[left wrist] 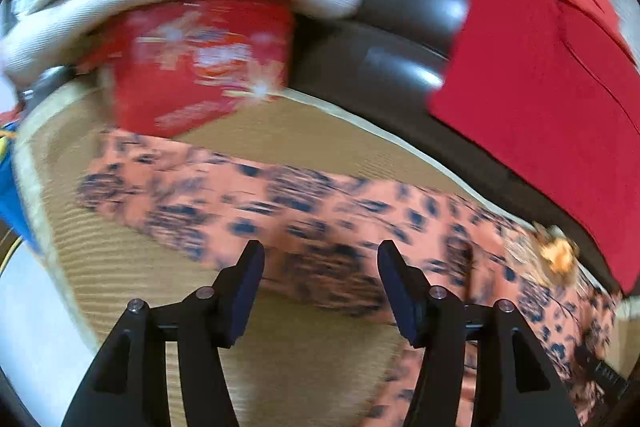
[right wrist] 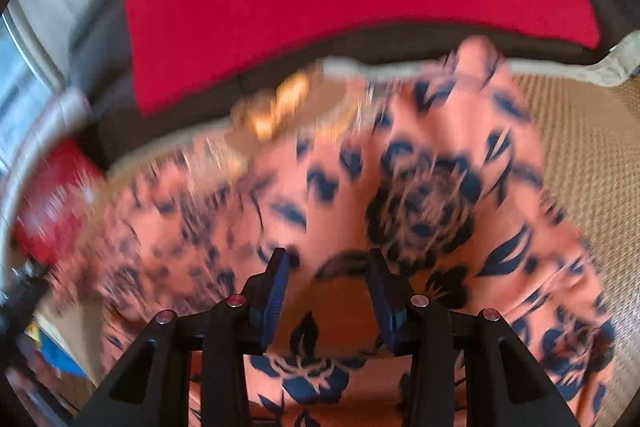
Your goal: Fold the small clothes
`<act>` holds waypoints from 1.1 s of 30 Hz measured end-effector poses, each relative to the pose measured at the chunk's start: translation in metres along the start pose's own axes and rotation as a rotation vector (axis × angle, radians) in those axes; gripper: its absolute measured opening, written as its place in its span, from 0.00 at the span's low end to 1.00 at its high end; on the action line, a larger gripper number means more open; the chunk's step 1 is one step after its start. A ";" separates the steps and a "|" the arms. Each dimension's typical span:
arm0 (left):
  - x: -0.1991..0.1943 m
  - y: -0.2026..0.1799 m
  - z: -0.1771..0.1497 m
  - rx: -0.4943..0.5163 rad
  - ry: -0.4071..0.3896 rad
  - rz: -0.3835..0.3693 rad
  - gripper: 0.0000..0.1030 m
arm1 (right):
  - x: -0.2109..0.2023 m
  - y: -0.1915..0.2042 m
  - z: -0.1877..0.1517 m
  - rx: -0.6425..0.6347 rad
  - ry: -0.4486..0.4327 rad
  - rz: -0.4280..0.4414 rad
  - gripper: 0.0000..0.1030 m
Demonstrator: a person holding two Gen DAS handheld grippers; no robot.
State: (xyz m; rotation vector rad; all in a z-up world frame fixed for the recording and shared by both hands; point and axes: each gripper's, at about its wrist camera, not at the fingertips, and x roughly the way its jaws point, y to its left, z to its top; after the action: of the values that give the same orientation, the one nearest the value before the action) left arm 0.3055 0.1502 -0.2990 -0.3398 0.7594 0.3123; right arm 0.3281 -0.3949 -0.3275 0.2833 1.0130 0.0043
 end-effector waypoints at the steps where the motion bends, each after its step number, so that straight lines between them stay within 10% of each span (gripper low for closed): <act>1: -0.004 0.014 0.004 -0.022 -0.011 0.022 0.65 | -0.001 0.005 0.000 -0.017 -0.016 -0.019 0.43; 15: 0.001 0.231 0.020 -0.322 -0.012 0.208 0.78 | -0.020 0.021 0.003 0.005 -0.113 0.056 0.49; 25: 0.027 0.287 -0.007 -0.670 0.011 -0.269 0.78 | -0.030 0.009 0.004 0.027 -0.124 0.044 0.49; 33: 0.050 0.280 -0.002 -0.761 -0.004 -0.354 0.58 | -0.035 0.010 0.004 0.015 -0.140 0.041 0.49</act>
State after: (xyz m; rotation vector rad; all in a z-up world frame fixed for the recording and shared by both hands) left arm 0.2282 0.4094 -0.3888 -1.1764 0.5377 0.2553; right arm 0.3139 -0.3910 -0.2940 0.3135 0.8687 0.0136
